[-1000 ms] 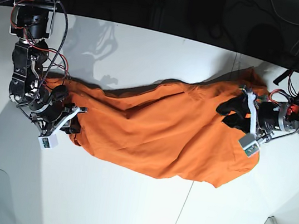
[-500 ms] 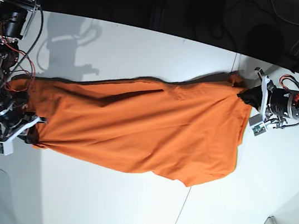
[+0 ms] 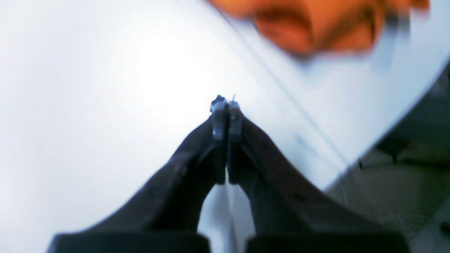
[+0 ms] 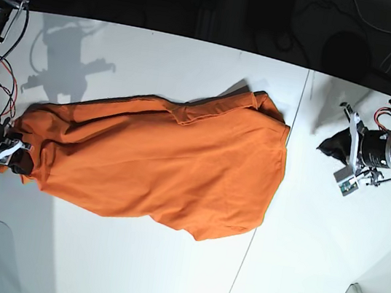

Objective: Layout the t-shirt on the table in an organized manner, then fold the t-shirt properly
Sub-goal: 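Lay the stretched shirt flat and release both grippers, then grasp the shirt edge with the left gripper and pull it outward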

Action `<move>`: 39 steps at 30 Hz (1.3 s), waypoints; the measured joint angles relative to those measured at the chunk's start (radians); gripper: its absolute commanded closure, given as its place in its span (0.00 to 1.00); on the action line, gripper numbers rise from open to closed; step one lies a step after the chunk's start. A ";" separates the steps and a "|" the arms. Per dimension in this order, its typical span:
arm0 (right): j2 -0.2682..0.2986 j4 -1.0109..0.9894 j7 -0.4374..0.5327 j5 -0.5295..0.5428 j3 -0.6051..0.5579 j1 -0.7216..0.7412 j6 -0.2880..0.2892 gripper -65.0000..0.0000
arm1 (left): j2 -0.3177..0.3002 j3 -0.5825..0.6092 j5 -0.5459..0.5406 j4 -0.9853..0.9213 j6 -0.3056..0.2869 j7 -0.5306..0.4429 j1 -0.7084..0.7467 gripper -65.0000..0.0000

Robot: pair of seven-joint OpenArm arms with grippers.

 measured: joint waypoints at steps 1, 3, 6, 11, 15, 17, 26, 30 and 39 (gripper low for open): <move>0.001 0.000 -0.003 -0.012 0.000 -0.002 0.000 0.76 | 0.005 0.000 -0.015 0.001 0.000 0.001 -0.013 0.86; 0.002 0.000 -0.006 -0.020 0.000 0.002 0.000 0.62 | 0.017 0.000 -0.038 0.003 0.000 0.000 -0.030 0.69; -0.001 0.025 -0.013 -0.019 0.026 0.005 0.001 0.61 | 0.028 0.000 -0.086 0.003 0.000 0.057 -0.037 0.62; 0.006 0.054 -0.031 -0.053 0.148 0.005 0.000 0.61 | 0.038 -0.003 -0.191 0.003 0.000 0.123 -0.031 0.62; 0.017 0.054 -0.054 -0.090 0.224 -0.029 -0.005 0.61 | 0.038 -0.058 -0.223 0.004 0.000 0.127 0.043 0.62; 0.025 0.054 -0.057 -0.077 0.251 -0.063 -0.008 0.61 | 0.050 -0.084 -0.223 0.004 0.000 0.138 0.083 0.62; 0.059 0.054 -0.048 -0.025 0.388 -0.179 -0.013 0.61 | 0.098 -0.198 -0.230 0.004 0.000 0.142 0.230 0.62; 0.042 0.053 -0.019 -0.041 0.384 -0.228 -0.012 0.61 | 0.142 -0.237 -0.262 0.004 0.000 0.138 0.243 0.62; 0.026 -0.014 0.023 -0.048 0.378 -0.305 -0.021 0.61 | 0.288 -0.236 -0.260 0.004 0.000 0.131 0.287 0.44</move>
